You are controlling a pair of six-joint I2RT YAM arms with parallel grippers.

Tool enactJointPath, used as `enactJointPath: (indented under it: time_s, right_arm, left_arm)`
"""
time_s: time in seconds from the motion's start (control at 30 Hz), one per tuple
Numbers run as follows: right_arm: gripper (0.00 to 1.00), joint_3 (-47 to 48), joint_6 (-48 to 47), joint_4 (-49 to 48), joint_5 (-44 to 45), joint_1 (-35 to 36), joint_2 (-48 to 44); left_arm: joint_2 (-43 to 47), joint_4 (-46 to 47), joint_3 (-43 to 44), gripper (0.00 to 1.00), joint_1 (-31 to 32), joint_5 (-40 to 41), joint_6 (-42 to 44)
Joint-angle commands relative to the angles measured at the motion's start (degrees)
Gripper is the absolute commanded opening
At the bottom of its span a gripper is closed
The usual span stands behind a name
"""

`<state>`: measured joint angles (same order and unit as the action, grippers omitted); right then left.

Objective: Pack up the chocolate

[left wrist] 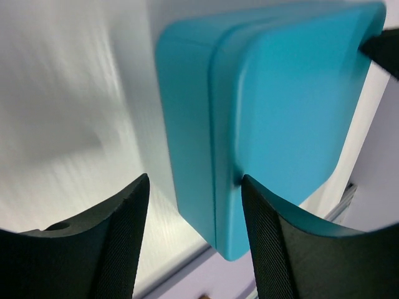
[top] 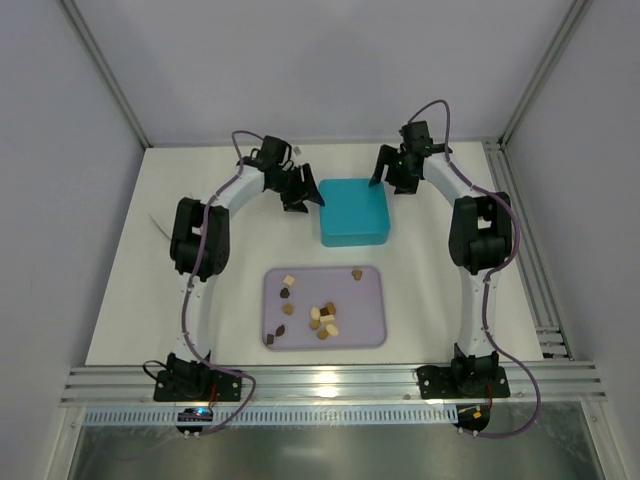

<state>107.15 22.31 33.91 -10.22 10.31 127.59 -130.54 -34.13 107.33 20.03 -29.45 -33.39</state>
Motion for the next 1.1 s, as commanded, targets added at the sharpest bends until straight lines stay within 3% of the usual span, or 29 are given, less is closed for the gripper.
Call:
enactJointPath:
  time_s: [0.0,0.3,0.7,1.07]
  right_arm:
    - [0.82,0.42,-3.23,3.09,1.69,1.21,-1.73]
    - [0.82,2.97,-4.46,5.81,2.57,2.35,-0.33]
    - [0.83,4.47,-5.17,7.31,4.06,2.53,1.17]
    - [0.83,4.47,-6.13,7.49,4.42,2.53,1.35]
  left_arm:
    - [0.3,6.09,0.24,0.59,-2.27,5.81,-2.73]
    - [-6.92,8.11,5.35,0.56,-2.63,2.03,-4.58]
    - [2.56,20.31,-8.79,0.58,-6.14,6.78,-11.35]
    - [4.16,29.73,-7.93,0.63,-5.88,-0.34,-16.62]
